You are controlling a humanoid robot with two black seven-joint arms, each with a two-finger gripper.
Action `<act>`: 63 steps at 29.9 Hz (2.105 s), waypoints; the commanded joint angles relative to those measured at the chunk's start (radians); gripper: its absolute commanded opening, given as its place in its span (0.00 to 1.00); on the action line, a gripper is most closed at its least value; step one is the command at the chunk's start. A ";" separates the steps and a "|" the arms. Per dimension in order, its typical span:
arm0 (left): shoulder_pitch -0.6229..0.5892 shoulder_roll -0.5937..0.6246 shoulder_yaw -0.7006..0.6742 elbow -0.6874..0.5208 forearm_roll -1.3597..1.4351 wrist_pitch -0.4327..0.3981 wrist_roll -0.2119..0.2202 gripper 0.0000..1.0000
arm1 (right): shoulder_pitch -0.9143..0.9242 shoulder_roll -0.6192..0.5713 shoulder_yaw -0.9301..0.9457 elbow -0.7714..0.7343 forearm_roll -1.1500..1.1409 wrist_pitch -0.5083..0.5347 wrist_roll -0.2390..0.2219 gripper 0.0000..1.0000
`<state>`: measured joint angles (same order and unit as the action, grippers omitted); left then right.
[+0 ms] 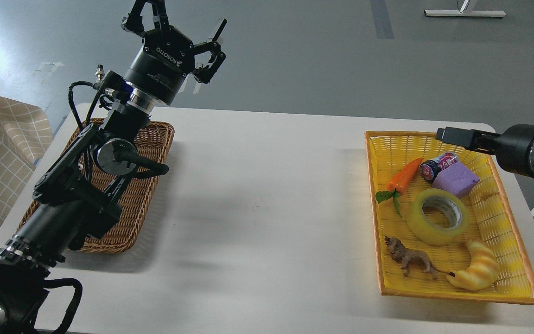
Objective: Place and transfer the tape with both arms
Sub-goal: 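Move the right gripper down toward the yellow tape roll in the yellow basket, then insert the right gripper into the tape roll's hole and grip it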
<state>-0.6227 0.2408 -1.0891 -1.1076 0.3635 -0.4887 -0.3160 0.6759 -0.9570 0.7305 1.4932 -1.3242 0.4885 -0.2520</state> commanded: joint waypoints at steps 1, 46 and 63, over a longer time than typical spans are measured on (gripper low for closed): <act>0.000 0.000 -0.002 0.000 0.000 0.000 0.000 0.98 | -0.035 -0.029 -0.002 0.009 -0.009 0.000 -0.001 0.98; 0.000 -0.003 -0.002 0.002 0.000 0.000 -0.002 0.98 | -0.206 0.053 -0.066 -0.037 -0.207 0.000 -0.001 0.74; 0.001 0.000 -0.003 0.002 0.000 0.000 -0.002 0.98 | -0.185 0.119 -0.088 -0.106 -0.208 0.000 -0.001 0.63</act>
<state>-0.6222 0.2400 -1.0908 -1.1060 0.3634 -0.4887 -0.3175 0.4835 -0.8400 0.6499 1.3987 -1.5333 0.4887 -0.2532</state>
